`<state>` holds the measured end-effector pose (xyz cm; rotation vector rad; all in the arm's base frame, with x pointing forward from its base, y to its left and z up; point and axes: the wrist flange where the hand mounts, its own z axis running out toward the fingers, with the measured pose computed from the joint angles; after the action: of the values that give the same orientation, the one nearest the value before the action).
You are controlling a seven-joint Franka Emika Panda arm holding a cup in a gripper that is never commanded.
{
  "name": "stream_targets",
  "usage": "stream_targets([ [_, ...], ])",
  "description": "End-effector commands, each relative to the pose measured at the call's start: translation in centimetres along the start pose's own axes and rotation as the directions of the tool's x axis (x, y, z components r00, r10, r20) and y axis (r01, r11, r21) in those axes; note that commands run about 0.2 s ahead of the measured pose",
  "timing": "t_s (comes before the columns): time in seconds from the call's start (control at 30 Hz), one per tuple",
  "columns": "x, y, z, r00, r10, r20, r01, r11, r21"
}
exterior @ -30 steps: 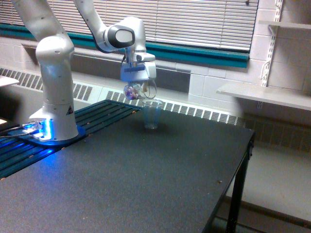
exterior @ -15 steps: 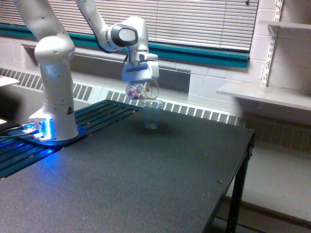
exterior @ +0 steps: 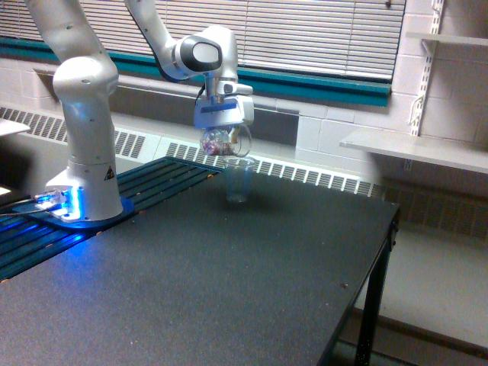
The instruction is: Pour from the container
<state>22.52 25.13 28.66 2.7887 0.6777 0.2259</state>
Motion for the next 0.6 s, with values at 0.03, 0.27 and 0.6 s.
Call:
stream_targets([
  [0.03, 0.19, -0.38, 0.16, 0.999, -0.044, 0.017, 0.044, 0.999, -0.023],
  [0.27, 0.48, -0.62, 0.24, 0.998, -0.061, 0.029, 0.062, 0.997, -0.039],
  [0.6, 0.83, -1.08, 0.23, 0.994, -0.093, 0.049, 0.096, 0.993, -0.063],
])
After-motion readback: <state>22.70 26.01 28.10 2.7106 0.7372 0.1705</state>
